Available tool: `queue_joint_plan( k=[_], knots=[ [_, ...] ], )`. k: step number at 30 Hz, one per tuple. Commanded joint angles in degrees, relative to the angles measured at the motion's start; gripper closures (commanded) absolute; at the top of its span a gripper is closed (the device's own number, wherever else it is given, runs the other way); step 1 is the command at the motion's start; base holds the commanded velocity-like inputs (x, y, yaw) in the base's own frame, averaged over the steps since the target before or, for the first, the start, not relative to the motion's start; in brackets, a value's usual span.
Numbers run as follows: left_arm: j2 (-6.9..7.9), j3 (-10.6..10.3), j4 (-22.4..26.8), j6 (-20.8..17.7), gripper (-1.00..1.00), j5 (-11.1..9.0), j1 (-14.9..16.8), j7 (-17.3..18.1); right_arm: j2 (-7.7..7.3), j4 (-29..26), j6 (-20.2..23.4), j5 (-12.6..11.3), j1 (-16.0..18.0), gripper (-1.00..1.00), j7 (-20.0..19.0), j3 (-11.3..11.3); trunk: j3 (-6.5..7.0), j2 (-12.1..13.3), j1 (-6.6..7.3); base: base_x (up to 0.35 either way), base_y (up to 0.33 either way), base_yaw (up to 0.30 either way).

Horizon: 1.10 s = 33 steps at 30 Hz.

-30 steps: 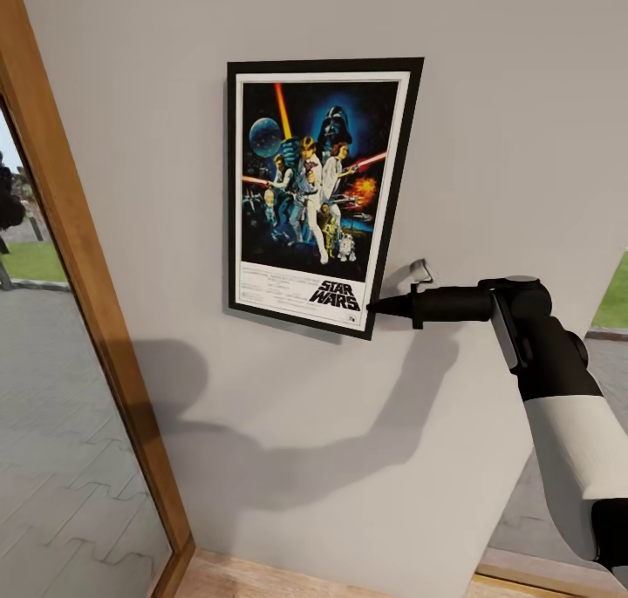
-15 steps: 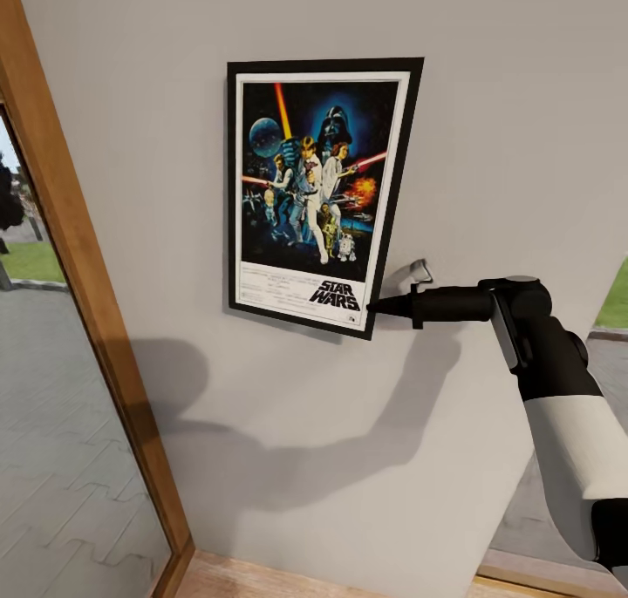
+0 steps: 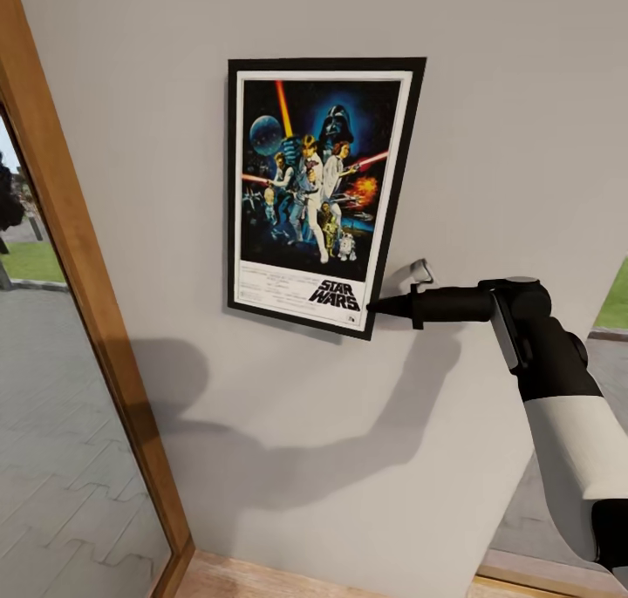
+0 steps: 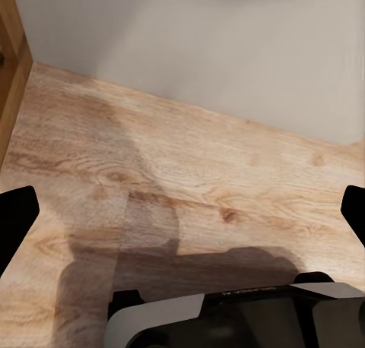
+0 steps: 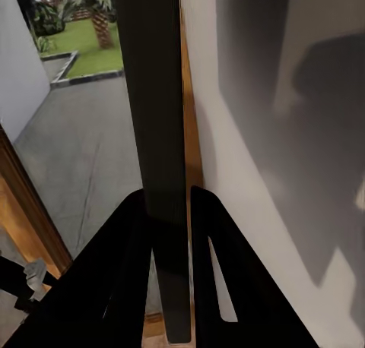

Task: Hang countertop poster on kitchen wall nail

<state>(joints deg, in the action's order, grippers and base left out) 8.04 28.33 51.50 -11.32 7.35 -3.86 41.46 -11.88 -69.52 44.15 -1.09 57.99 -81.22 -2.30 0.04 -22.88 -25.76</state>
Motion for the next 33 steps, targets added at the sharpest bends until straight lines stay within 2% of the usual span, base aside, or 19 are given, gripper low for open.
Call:
queue_joint_plan(
  k=[1,33],
  knots=[
    [-0.04,0.15,0.13,-0.42,-1.00,0.25,-0.01,0.33,-0.04,0.00,0.67,-0.44,0.02,1.00,-0.08,-0.07,-0.01,-0.03,-0.02,0.000,0.000,0.000],
    [0.13,0.23,0.18,-0.42,-1.00,0.21,-0.01,0.37,-0.02,-0.09,0.67,-0.57,0.02,1.00,-0.17,-0.08,-0.01,-0.03,-0.02,0.020,0.000,0.000]
  ],
)
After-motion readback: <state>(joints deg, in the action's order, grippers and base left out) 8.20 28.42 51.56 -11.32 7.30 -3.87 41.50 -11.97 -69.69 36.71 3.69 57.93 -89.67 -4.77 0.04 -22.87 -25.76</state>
